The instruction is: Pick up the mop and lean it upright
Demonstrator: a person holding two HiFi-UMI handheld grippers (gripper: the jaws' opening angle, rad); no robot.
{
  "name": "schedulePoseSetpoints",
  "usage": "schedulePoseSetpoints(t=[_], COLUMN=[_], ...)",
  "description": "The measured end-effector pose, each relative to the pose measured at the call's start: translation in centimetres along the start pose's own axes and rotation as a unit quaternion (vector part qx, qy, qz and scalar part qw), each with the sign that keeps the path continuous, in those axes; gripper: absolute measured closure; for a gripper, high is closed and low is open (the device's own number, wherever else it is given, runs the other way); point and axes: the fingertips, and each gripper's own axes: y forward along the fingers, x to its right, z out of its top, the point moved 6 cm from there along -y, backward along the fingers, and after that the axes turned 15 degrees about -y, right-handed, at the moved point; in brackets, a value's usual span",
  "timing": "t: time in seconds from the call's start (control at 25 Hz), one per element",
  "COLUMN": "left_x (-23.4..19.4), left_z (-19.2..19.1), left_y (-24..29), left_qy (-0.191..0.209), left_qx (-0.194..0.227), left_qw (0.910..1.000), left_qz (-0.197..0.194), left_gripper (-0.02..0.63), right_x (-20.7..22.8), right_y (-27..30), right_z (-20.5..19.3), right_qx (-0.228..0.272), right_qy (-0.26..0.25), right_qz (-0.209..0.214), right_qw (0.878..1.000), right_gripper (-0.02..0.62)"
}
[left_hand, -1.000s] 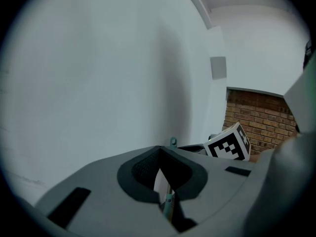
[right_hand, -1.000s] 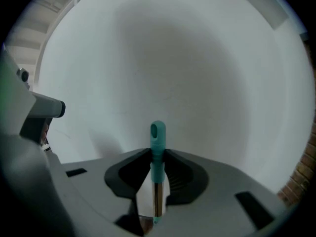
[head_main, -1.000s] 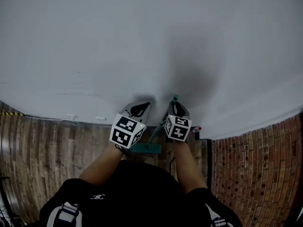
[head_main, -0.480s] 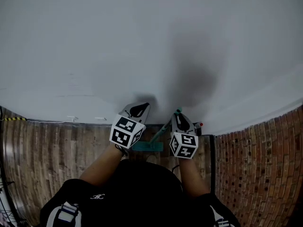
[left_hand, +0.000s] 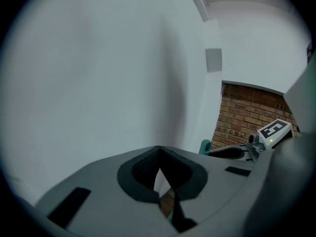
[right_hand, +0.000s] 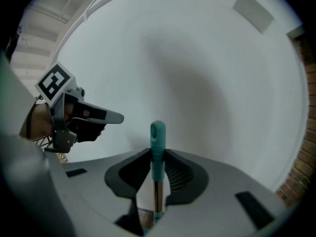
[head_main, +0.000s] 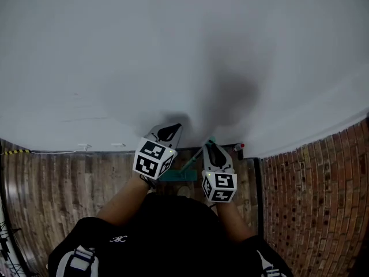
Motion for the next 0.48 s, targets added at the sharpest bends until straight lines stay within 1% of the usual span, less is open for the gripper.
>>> schedulePoseSetpoints(t=[0.08, 0.16, 0.24, 0.36, 0.48], left_x=[0.3, 0.7, 1.1, 1.4, 1.3], left_z=[0.0, 0.2, 0.2, -0.2, -0.5], left_y=[0.0, 0.0, 0.1, 0.3, 0.3], left_qy=[0.01, 0.03, 0.042, 0.022, 0.009], left_qx=[0.004, 0.01, 0.007, -0.003, -0.006], left_qw=[0.9999, 0.9995, 0.9991, 0.9997, 0.9999], left_qz=[0.0, 0.003, 0.001, -0.008, -0.005], left_gripper=[0.615, 0.615, 0.615, 0.614, 0.614], right_x=[-0.2, -0.1, 0.1, 0.3, 0.2], right_y=[-0.4, -0.6, -0.8, -1.1, -1.1], right_z=[0.0, -0.1, -0.2, -0.4, -0.5], right_qx=[0.001, -0.001, -0.002, 0.0, 0.0], right_qy=[-0.001, 0.0, 0.002, 0.003, 0.0], right_qz=[0.003, 0.003, 0.003, 0.002, 0.002], right_qw=[1.0, 1.0, 1.0, 1.0, 1.0], right_gripper=[0.495, 0.495, 0.495, 0.495, 0.495])
